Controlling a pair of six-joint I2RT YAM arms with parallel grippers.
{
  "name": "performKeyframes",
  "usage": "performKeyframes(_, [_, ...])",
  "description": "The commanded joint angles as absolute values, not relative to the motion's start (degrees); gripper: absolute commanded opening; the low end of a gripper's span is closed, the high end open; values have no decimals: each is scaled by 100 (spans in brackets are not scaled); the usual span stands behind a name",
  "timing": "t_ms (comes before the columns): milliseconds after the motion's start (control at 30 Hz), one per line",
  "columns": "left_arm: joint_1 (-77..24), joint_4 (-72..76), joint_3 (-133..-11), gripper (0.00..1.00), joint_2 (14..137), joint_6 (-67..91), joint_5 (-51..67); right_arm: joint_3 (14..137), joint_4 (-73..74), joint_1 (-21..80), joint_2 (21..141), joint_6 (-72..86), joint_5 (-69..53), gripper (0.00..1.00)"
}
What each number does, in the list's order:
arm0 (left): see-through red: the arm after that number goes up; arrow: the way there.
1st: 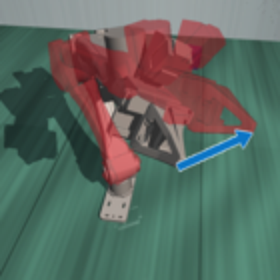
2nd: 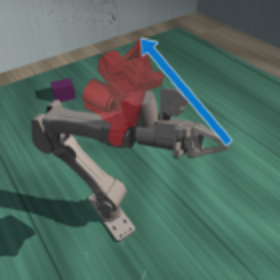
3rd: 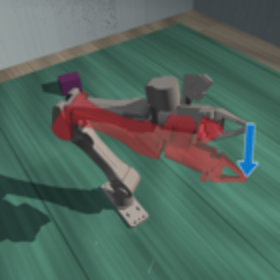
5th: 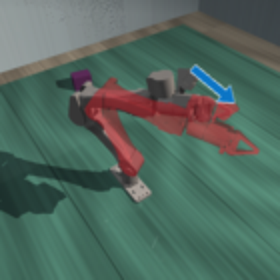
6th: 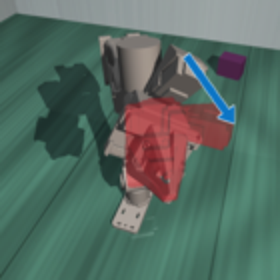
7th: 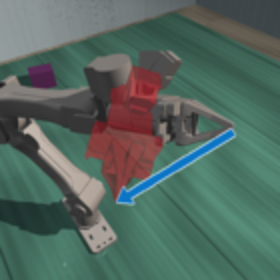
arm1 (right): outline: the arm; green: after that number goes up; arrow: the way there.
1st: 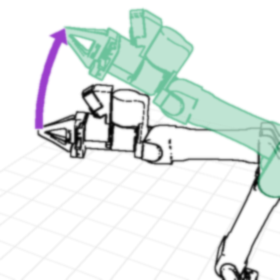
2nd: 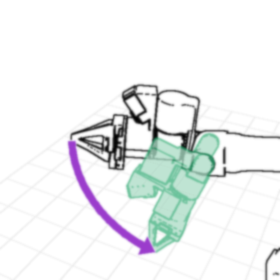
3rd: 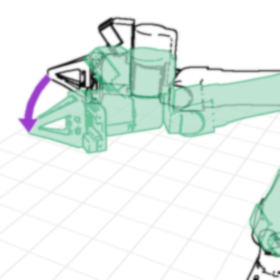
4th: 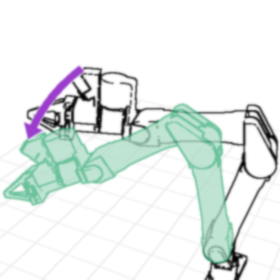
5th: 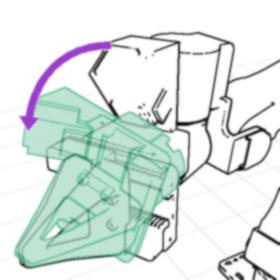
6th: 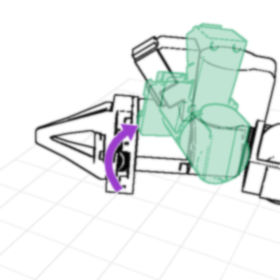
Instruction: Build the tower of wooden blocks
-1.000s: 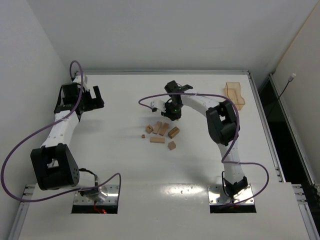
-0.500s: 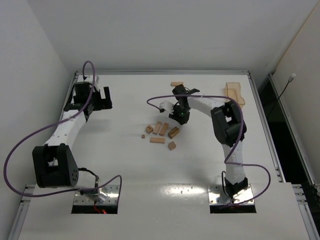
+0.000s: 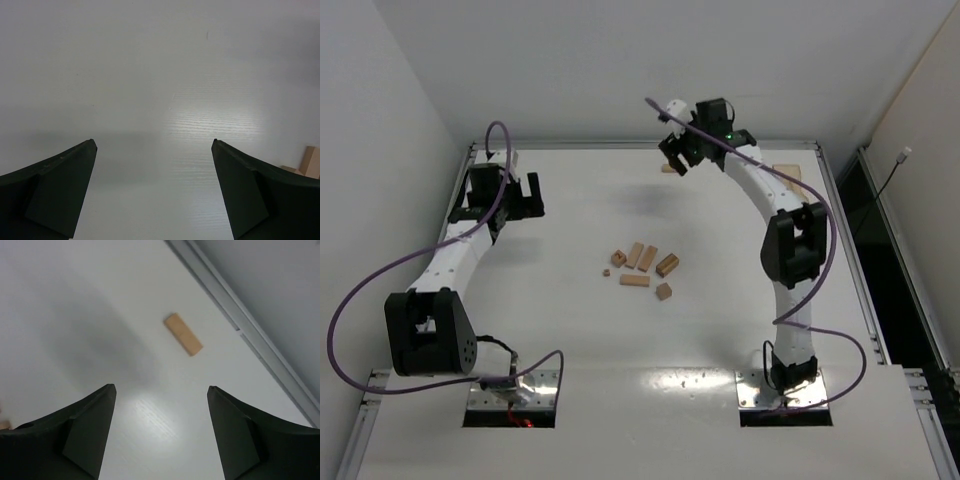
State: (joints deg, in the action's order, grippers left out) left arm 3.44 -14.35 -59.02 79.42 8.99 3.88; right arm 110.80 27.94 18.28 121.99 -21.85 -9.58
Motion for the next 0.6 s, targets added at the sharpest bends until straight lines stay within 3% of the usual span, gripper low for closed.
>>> performKeyframes(0, [299, -1292, -6108, 100, 8006, 817, 510, 12062, 2504, 1512, 13065, -1697, -1625, 71])
performKeyframes(200, [299, -1292, -6292, 100, 8183, 817, 493, 13735, 2453, 1204, 14413, -406, -1680, 74])
performKeyframes(400, [299, -1345, -6460, 100, 8411, 870, 554, 12947, 837, 1318, 14414, 771, -237, 69])
performKeyframes(567, [299, -1459, -6592, 100, 8464, 870, 554, 13667, 468, 1511, 14906, 914, -133, 70])
